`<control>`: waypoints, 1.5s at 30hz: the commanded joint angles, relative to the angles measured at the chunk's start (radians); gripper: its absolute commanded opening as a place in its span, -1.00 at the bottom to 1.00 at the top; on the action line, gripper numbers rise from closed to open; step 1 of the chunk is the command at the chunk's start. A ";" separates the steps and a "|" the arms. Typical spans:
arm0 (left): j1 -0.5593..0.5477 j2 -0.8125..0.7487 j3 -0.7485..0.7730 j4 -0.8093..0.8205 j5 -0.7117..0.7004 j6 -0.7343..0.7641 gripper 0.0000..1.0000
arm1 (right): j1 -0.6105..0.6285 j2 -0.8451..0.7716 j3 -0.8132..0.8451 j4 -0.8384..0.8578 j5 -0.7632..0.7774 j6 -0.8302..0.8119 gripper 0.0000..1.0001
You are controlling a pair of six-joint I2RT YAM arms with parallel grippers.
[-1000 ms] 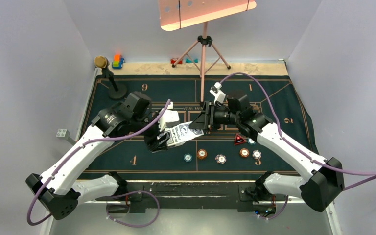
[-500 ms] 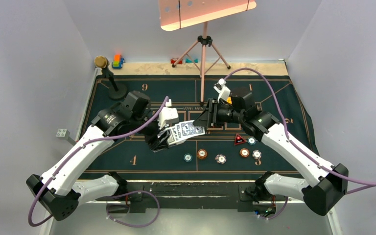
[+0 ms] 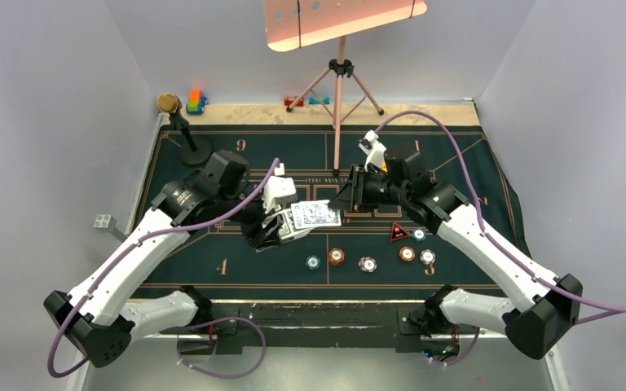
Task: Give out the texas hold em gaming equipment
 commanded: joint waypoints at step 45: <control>0.016 -0.013 -0.007 0.036 0.037 -0.024 -1.00 | -0.033 -0.087 0.078 0.142 -0.133 0.089 -1.00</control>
